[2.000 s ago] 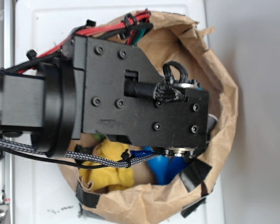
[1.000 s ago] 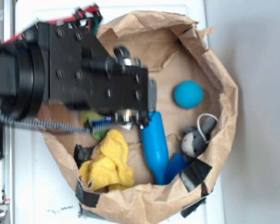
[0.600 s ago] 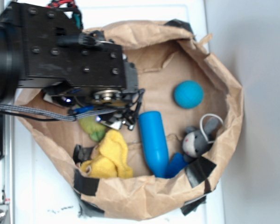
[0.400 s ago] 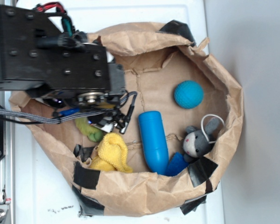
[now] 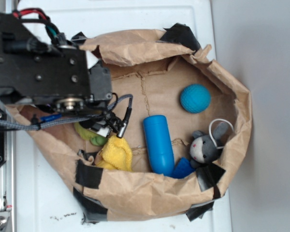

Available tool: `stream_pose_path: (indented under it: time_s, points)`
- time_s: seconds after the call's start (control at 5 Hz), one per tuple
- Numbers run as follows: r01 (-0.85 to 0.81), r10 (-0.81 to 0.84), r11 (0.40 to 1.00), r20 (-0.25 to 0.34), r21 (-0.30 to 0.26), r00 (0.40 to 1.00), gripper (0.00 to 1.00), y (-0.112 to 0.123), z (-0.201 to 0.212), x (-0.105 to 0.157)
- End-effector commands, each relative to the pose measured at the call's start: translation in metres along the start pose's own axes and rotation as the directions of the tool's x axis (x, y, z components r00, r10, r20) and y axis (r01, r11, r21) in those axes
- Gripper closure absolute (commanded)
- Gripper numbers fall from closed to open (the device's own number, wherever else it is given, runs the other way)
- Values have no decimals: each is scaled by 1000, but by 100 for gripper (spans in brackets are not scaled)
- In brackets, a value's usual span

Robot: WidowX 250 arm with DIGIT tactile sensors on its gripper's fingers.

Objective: Grab the green animal.

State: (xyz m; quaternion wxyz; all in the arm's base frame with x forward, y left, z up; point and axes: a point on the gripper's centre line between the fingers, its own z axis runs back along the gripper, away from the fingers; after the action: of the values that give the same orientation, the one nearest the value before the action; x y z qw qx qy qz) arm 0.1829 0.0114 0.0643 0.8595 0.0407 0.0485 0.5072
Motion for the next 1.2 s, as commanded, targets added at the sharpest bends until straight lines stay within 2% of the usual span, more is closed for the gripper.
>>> stream_pose_path:
  time_s: [0.0, 0.2, 0.4, 0.8, 1.0]
  points:
    - [-134, 127, 987, -89, -84, 988, 0, -2, 3, 11]
    - [-161, 149, 979, -105, -121, 983, 0, -14, 4, 10]
    - [-146, 134, 978, -88, -152, 987, 0, -18, 0, 7]
    - [-124, 125, 987, 5, -107, 992, 0, -25, -39, 4]
    - [-129, 132, 986, 26, -105, 991, 0, -27, -44, 3]
